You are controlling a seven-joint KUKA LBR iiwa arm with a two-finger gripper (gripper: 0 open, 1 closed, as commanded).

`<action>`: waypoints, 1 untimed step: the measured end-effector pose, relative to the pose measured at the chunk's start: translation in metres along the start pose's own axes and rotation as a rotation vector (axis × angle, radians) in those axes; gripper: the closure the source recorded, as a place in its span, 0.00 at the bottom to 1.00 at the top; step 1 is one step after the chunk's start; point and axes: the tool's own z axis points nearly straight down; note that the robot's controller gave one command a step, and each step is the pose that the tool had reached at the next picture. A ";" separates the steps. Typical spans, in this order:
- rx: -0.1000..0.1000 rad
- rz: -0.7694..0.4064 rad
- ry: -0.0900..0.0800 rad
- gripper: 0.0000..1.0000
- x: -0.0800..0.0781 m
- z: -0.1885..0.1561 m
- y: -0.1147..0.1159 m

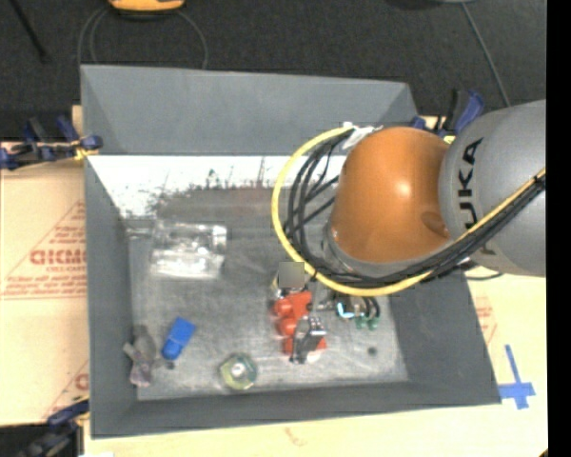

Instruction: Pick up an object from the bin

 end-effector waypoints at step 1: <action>0.002 -0.131 -0.003 0.00 -0.054 0.084 -0.022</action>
Offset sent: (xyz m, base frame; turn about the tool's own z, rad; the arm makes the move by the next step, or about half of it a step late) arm 0.0535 -0.0196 -0.0812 -0.1324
